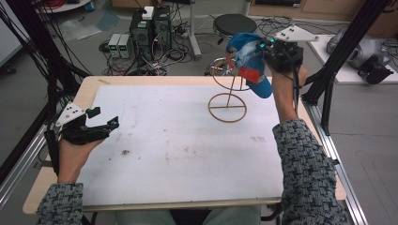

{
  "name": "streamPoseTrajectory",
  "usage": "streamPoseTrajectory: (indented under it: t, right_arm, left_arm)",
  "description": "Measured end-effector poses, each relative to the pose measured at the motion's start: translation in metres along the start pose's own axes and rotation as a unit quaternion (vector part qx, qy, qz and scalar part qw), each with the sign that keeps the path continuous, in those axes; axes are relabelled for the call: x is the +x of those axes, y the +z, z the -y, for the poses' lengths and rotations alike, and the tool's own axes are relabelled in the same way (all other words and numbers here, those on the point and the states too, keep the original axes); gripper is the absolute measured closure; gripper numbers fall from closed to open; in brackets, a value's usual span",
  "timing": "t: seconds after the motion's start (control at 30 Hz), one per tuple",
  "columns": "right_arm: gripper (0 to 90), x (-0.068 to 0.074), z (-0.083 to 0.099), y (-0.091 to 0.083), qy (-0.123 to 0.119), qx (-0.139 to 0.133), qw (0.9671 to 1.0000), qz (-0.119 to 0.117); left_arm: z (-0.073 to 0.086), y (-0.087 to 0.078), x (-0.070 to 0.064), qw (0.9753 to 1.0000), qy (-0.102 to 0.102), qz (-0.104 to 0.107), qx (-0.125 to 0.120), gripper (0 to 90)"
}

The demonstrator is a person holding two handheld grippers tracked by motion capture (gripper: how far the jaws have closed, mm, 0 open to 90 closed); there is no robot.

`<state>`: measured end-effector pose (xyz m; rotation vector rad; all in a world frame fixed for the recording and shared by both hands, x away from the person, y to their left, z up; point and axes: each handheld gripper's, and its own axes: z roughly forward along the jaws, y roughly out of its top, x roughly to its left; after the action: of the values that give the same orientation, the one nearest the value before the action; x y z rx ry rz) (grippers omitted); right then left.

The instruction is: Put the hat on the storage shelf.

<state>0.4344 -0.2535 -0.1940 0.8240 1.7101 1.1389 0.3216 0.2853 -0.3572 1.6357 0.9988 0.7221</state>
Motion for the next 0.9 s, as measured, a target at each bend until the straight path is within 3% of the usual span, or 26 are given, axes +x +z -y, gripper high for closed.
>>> streamPoseTrajectory:
  t: [0.33,0.6,0.9]
  right_arm:
    - [88.9,0.022,-0.003,0.009,-0.021,0.004,0.9992,-0.033]
    - [88.8,0.038,-0.004,0.018,-0.042,0.013,0.9966,-0.069]
    - [88.8,0.054,-0.003,0.028,-0.070,0.034,0.9936,-0.082]
  left_arm:
    - [0.000,0.000,0.000,1.0000,0.000,0.001,0.000,19.8]
    - [0.000,0.000,0.000,1.0000,-0.001,0.002,0.002,19.8]
    - [0.000,0.001,0.000,1.0000,-0.001,0.002,0.002,19.8]
